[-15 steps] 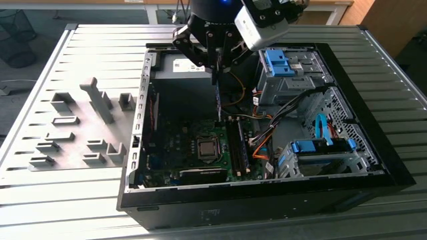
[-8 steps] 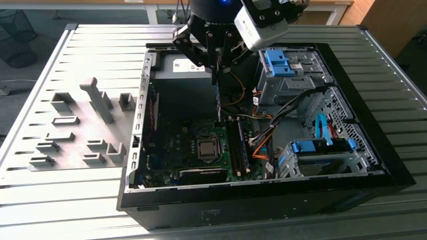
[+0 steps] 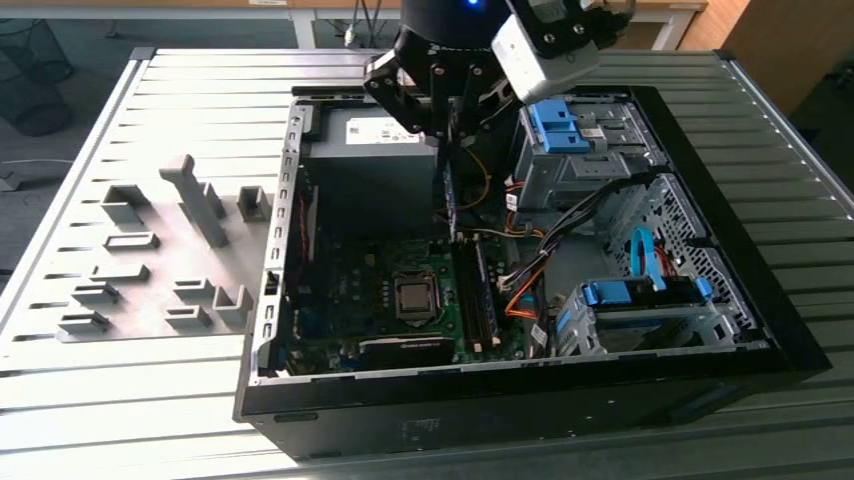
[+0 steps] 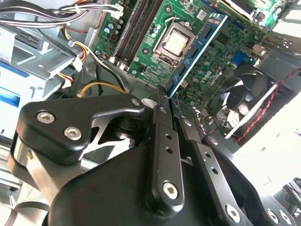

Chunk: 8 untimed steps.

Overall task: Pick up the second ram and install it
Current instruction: 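Insert the second ram into the second slot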

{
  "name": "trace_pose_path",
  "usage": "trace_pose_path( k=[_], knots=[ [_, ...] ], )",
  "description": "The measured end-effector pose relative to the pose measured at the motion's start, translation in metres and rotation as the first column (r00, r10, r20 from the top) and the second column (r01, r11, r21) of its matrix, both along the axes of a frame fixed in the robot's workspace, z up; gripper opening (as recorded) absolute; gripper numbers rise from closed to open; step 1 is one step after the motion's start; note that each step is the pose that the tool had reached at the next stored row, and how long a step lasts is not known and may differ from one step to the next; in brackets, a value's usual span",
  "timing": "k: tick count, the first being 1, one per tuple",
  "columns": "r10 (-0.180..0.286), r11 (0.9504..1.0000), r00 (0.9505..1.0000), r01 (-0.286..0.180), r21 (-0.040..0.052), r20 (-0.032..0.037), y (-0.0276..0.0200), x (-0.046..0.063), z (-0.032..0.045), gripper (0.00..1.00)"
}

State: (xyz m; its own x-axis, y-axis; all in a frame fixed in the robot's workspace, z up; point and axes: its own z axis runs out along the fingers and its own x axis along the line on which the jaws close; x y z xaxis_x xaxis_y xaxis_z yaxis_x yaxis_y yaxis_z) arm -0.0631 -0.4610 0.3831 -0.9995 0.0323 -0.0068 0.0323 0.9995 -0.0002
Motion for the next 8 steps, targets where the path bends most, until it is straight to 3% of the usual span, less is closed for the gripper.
trace_pose_path(
  k=[8],
  knots=[
    [0.0, 1.0, 1.0, 0.0, -0.0001, -0.002, 0.0, 0.0048, -0.0045, 0.14]
  ],
)
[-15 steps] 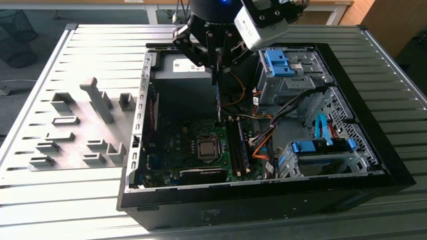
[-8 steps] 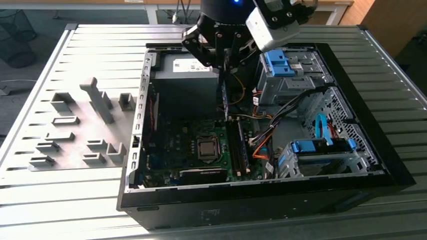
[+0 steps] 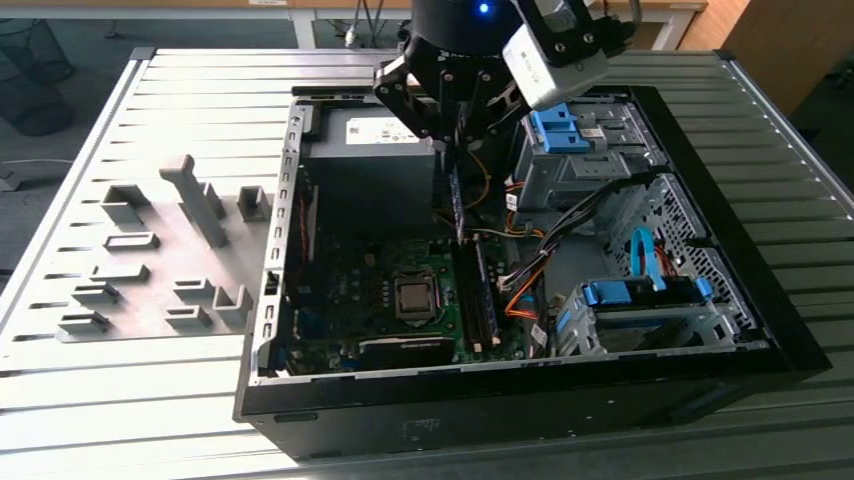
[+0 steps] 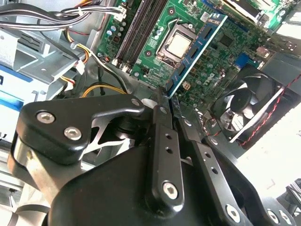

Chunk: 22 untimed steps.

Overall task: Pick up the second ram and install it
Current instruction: 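Insert the second ram into the second slot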

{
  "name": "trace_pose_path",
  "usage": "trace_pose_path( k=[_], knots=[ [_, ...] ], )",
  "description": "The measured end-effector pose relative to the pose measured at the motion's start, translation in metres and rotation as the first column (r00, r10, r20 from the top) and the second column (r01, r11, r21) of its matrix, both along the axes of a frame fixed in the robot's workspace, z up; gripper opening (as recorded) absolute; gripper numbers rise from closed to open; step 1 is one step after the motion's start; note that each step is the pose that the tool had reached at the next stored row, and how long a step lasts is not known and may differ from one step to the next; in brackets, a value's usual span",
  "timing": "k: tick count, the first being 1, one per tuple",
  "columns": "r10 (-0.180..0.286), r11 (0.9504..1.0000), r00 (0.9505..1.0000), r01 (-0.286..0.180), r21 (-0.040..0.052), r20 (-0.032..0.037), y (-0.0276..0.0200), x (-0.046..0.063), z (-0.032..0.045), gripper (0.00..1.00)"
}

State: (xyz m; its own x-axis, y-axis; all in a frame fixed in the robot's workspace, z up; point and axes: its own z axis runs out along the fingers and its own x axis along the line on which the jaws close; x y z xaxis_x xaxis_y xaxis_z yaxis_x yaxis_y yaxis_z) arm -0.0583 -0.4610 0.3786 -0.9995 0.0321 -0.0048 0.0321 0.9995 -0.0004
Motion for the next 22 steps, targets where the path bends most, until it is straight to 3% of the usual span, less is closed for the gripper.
trace_pose_path(
  k=[5, 10, 22],
  knots=[
    [0.003, 1.0, 1.0, -0.003, 0.0001, -0.0017, 0.0, 0.004, -0.0049, 0.14],
    [0.053, 0.9986, 0.9986, -0.053, 0.0001, -0.0026, 0.0, 0.007, -0.0116, 0.14],
    [0.054, 0.9986, 0.9985, -0.054, 0.0, -0.0026, -0.0021, 0.009, -0.0306, 0.14]
  ],
)
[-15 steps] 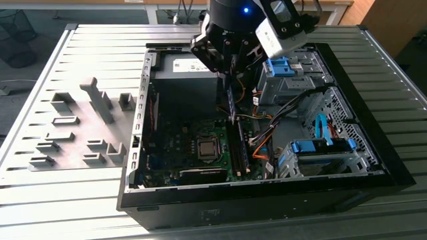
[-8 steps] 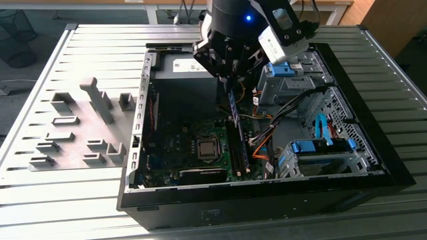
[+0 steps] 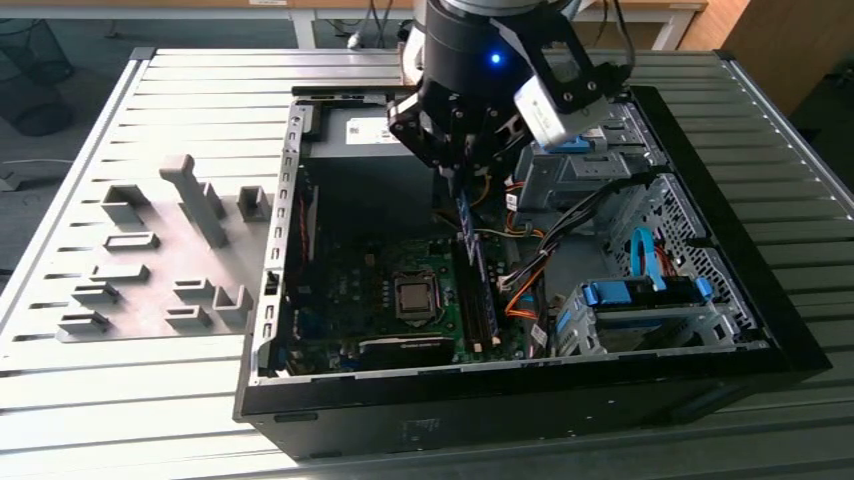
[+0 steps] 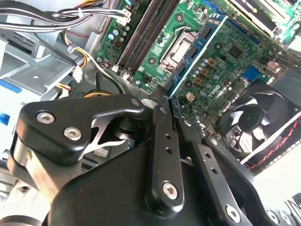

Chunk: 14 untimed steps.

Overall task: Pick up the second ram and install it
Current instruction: 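Insert the second ram into the second slot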

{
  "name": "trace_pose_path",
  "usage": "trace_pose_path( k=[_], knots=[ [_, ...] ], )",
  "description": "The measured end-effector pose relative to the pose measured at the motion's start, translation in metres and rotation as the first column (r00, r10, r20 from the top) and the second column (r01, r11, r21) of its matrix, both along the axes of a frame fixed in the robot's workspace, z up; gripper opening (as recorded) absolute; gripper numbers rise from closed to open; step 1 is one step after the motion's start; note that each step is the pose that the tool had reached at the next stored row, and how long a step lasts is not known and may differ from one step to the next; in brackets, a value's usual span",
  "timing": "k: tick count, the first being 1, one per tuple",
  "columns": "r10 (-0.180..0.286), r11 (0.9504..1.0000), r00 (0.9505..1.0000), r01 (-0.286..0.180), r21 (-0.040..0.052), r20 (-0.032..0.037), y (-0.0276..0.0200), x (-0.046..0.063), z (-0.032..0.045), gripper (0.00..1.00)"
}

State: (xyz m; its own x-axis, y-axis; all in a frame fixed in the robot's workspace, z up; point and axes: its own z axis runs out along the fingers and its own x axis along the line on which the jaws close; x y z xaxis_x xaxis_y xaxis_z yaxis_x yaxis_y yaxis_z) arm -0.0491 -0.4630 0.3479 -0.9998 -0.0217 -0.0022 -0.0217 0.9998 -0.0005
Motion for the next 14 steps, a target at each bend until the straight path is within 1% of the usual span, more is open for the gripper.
trace_pose_path(
  k=[4, 8, 11, 14],
  knots=[
    [0.0, 1.0, 1.0, 0.0, 0.0001, 0.0001, -0.0041, 0.0, -0.0073, 0.14],
    [0.0, 1.0, 1.0, 0.0, -0.0001, 0.0, -0.0069, 0.0, -0.0138, 0.14],
    [0.0, 1.0, 1.0, 0.0, 0.0002, 0.0001, -0.0079, 0.0, -0.0185, 0.14],
    [0.0, 1.0, 1.0, 0.0, -0.0001, -0.0001, -0.0079, 0.001, -0.0196, 0.14]
  ],
)
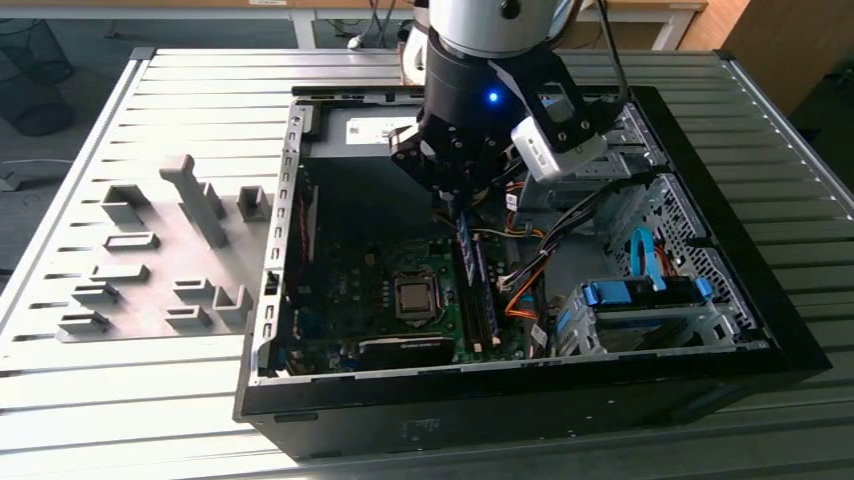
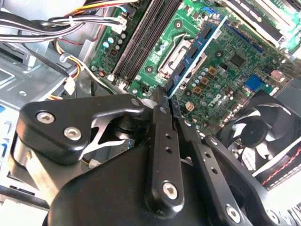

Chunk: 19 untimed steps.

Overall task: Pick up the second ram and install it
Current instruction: 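Insert the second ram into the second slot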

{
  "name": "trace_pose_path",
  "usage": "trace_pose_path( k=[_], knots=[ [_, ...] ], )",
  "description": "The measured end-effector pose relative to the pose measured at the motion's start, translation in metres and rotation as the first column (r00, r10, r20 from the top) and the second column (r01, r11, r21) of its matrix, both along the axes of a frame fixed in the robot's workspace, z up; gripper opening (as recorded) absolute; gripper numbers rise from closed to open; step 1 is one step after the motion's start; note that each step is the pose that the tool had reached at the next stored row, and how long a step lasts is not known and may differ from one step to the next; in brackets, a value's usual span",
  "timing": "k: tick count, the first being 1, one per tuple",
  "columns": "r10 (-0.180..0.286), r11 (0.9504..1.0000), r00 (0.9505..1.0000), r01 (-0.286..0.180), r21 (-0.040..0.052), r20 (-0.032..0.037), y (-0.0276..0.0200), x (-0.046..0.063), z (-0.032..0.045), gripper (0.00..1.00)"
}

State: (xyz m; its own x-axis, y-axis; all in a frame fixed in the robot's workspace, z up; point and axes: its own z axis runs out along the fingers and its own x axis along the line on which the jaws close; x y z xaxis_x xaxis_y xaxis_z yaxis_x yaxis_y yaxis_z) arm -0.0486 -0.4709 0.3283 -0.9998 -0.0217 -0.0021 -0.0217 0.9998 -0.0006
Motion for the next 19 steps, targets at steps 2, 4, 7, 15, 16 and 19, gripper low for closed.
trace_pose_path(
  k=[2, 4, 7, 15, 16, 19],
  knots=[
    [0.0, 1.0, 1.0, 0.0, 0.0001, 0.0001, 0.0, 0.0, -0.0002, 0.14],
    [0.0, 1.0, 1.0, 0.0, 0.0001, 0.0001, 0.0, 0.0, -0.0002, 0.14],
    [0.0, 1.0, 1.0, 0.0, 0.0002, 0.0001, 0.0, 0.0, -0.0003, 0.14],
    [0.0, 1.0, 1.0, 0.0, 0.0002, 0.0001, -0.0004, -0.0001, -0.0028, 0.14],
    [0.0, 1.0, 1.0, 0.0, -0.0001, -0.0001, -0.0014, -0.0001, -0.004, 0.14],
    [0.0, 1.0, 1.0, 0.0, 0.0003, 0.0001, -0.0044, -0.0001, -0.0089, 0.14]
  ],
)
